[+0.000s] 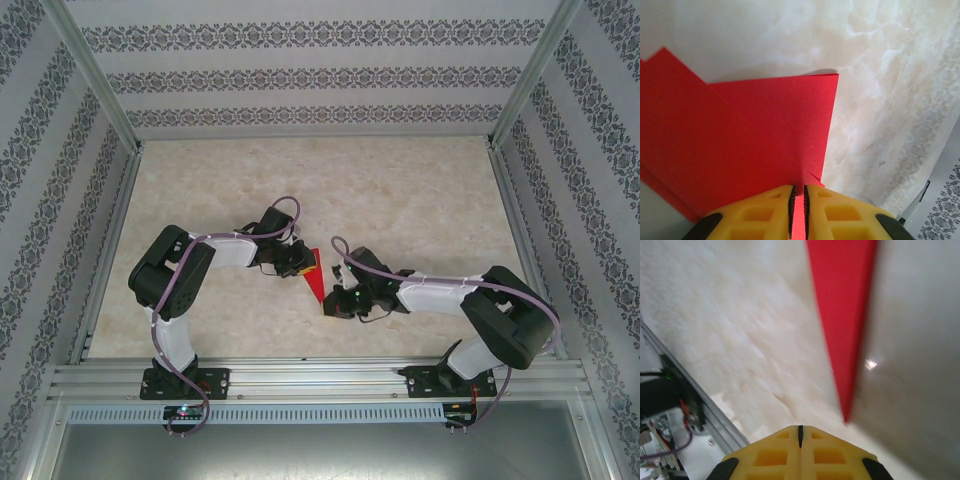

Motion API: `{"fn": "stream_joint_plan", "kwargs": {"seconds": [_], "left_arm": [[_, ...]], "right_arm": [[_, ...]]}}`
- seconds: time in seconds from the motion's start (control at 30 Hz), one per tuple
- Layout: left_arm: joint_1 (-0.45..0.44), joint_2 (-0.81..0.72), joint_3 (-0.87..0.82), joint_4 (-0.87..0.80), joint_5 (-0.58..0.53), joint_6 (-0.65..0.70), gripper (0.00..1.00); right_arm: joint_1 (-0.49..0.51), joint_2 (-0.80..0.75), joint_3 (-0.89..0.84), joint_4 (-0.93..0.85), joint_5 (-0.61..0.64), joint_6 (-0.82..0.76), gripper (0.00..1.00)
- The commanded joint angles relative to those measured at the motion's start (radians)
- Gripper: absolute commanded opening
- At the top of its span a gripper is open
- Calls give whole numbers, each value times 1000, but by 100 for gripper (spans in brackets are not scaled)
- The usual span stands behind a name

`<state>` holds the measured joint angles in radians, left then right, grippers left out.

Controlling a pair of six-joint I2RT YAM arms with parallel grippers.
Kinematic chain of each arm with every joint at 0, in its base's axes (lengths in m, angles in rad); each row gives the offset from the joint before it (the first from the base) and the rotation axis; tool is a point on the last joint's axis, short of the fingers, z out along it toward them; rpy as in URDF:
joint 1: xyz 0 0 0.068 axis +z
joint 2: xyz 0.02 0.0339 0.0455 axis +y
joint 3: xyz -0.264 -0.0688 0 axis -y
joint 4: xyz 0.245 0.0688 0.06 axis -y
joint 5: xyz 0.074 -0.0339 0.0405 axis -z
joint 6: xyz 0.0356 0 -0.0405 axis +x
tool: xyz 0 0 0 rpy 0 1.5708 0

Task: Fold a paper plane with a square sheet of paper (pick it up from the middle)
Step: Fold the wing for the fifth time at the center of the table.

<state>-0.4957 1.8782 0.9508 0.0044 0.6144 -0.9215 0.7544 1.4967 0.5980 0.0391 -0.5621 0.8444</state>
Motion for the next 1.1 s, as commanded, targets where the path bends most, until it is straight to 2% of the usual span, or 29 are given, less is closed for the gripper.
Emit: {"fn": "stream_joint_plan", "kwargs": {"seconds": [0.0, 0.27, 0.47, 0.9, 1.07], "left_arm": [[19, 46, -47, -84, -104, 4, 18], [18, 46, -47, -85, -98, 4, 18], [17, 44, -48, -91, -107, 3, 18], [18, 53, -51, -98, -130, -16, 17], [19, 54, -49, -101, -125, -13, 17]], "right_arm": [[-37, 20, 103, -19, 47, -38, 3], [-68, 236, 254, -10, 26, -28, 4], [-66, 301, 176, 17, 6, -14, 4], [4, 102, -64, 16, -27, 5, 6], [-1, 27, -95, 2, -11, 10, 6]]}}
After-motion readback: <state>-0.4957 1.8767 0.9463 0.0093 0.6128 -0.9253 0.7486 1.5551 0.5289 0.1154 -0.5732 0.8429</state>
